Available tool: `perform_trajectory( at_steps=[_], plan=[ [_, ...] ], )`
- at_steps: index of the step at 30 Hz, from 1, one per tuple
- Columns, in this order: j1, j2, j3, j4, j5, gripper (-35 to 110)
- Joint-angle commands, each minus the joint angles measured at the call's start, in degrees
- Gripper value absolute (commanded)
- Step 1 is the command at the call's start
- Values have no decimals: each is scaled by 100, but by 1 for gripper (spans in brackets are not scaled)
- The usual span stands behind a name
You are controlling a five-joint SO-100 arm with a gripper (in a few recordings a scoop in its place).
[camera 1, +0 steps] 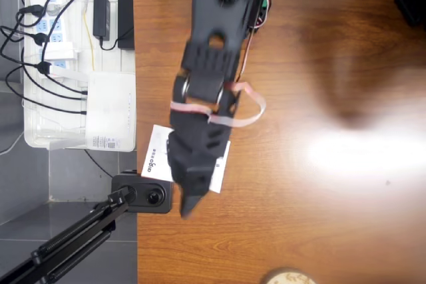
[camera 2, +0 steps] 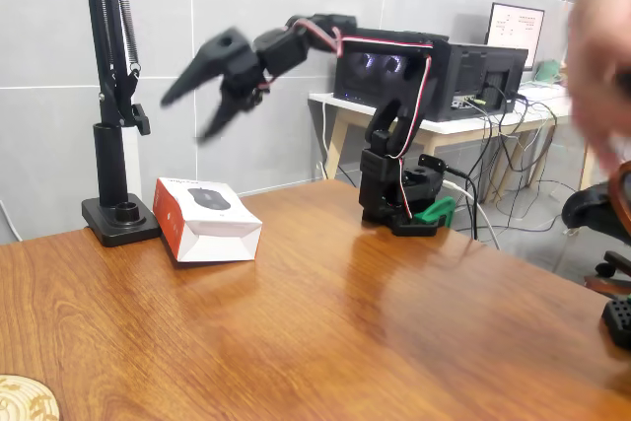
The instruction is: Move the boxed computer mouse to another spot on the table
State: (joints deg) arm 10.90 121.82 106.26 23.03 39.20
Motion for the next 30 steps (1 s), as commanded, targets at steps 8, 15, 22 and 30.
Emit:
perform_trajectory(
  at_steps=[8,15,22,30],
  plan=[
    [-940,237,1459,-9114,-396,0],
    [-1274,844,2602,-12243,-1389,0],
    [-642,3243,4377,-12410,-2610,0],
    [-369,5643,5423,-11795,-2821,0]
  ],
)
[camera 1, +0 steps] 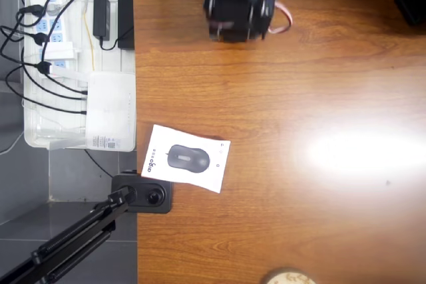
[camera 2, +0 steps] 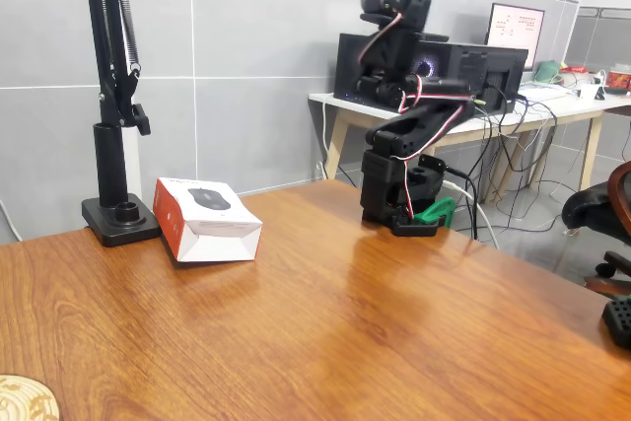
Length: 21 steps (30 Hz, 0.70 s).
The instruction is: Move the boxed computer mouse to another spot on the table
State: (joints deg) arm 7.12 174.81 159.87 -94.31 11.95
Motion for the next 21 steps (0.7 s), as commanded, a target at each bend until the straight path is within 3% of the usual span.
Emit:
perform_trajectory(
  at_steps=[1,4,21],
  plan=[
    [9,343,62,-211,-114,0],
    [-53,343,62,-686,-114,0],
    [-448,343,62,-703,123,0]
  ],
)
